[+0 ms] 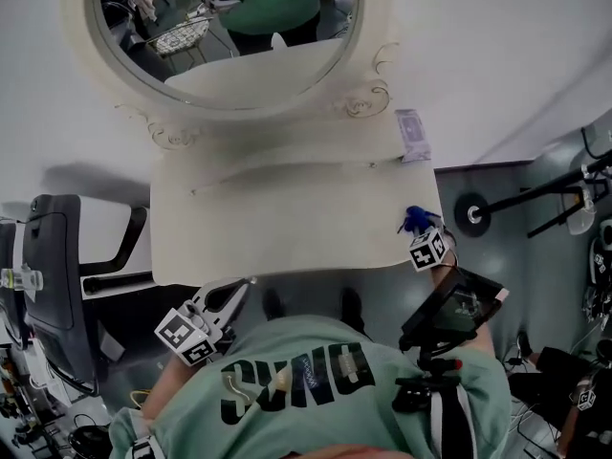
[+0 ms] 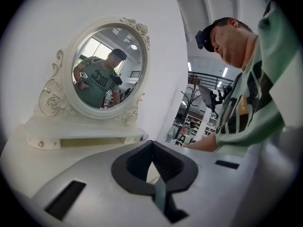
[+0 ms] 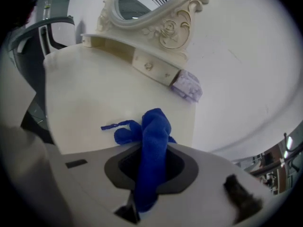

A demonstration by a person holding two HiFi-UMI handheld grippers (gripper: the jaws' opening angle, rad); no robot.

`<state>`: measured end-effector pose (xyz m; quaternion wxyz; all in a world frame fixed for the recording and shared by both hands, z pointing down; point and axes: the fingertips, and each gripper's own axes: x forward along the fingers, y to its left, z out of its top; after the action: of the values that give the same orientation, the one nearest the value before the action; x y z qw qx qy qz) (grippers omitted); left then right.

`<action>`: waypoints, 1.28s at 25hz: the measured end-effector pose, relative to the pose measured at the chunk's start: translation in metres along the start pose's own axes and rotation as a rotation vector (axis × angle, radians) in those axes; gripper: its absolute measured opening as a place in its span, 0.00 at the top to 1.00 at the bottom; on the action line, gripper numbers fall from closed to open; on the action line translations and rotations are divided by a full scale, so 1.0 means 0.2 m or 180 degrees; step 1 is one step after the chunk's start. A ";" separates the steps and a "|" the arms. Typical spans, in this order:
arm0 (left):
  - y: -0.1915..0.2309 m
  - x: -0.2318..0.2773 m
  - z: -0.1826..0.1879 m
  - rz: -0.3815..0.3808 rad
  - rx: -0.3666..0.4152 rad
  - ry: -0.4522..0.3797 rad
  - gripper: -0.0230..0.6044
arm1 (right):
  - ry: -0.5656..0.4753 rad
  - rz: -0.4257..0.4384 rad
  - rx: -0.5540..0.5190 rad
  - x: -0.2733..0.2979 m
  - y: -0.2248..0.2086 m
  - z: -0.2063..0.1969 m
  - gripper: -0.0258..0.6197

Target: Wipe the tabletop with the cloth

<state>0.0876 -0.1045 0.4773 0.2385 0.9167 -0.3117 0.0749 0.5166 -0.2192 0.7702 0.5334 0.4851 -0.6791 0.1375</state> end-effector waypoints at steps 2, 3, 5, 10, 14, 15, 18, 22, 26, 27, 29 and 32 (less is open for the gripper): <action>-0.02 0.04 0.02 -0.0098 0.0014 -0.0005 0.96 | 0.0042 0.0150 0.0059 -0.16 0.19 -0.21 0.87; -0.03 0.06 0.03 -0.0140 0.0021 0.0001 0.96 | 0.0076 0.0223 0.0089 -0.22 0.26 -0.30 0.87; -0.05 0.09 0.05 -0.0202 0.0037 0.0016 0.96 | 0.0226 0.0371 0.0134 -0.26 0.39 -0.44 0.87; -0.07 0.11 0.06 -0.0221 0.0056 0.0017 0.96 | -0.0056 0.0430 0.0275 -0.28 0.41 -0.39 0.87; -0.07 0.09 0.03 -0.0165 0.0038 0.0061 0.96 | -0.0514 0.0055 0.0452 -0.20 -0.01 -0.08 0.87; -0.07 0.09 0.02 -0.0154 0.0038 0.0074 0.96 | -0.0584 -0.0057 0.0468 -0.16 -0.15 0.01 0.87; -0.08 0.06 0.00 -0.0089 0.0029 0.0121 0.96 | -0.0584 -0.0311 0.0430 0.03 -0.47 0.23 0.87; -0.05 0.01 -0.01 0.0063 0.0017 0.0170 0.96 | -0.0295 -0.0459 0.0396 0.29 -0.65 0.36 0.87; -0.02 -0.03 -0.04 0.0204 -0.0016 0.0215 0.96 | -0.0164 -0.0469 0.0375 0.43 -0.66 0.43 0.87; -0.01 -0.03 -0.04 0.0218 -0.0027 0.0227 0.96 | -0.0160 -0.0469 0.0391 0.44 -0.66 0.44 0.87; 0.00 -0.02 -0.05 0.0207 -0.0036 0.0243 0.96 | -0.0142 -0.0412 0.0363 0.44 -0.65 0.43 0.87; 0.00 0.02 -0.03 0.0107 -0.0012 0.0223 0.96 | -0.0070 -0.0284 0.0158 0.38 -0.59 0.36 0.87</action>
<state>0.0906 -0.1040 0.4829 0.2496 0.9077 -0.3187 0.1103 0.5719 -0.3663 0.7686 0.5193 0.5295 -0.6591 0.1250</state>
